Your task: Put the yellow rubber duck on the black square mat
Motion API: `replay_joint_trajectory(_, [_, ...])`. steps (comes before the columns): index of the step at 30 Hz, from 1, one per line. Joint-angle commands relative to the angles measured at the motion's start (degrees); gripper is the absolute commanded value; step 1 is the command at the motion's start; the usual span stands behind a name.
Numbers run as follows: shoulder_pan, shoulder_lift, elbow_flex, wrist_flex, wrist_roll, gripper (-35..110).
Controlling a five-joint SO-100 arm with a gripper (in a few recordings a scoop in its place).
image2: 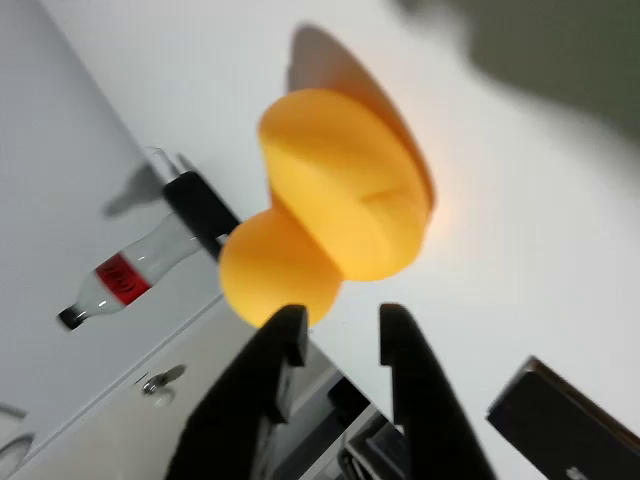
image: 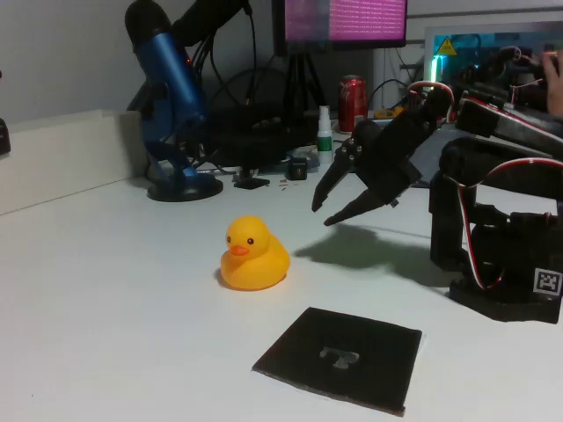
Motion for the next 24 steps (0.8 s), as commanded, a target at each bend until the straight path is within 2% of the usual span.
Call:
replay_joint_trajectory(1, [0.4,-6.2,-6.2,-0.4,-0.5,8])
replay_joint_trajectory(7, [0.8,-23.6,-22.6,-0.4,-0.5,8])
replay_joint_trajectory(13, [0.9,-33.6,-36.0,-0.4,-0.5,8])
replay_joint_trajectory(24, [0.4,-55.5,-44.6,-0.4,-0.6,8])
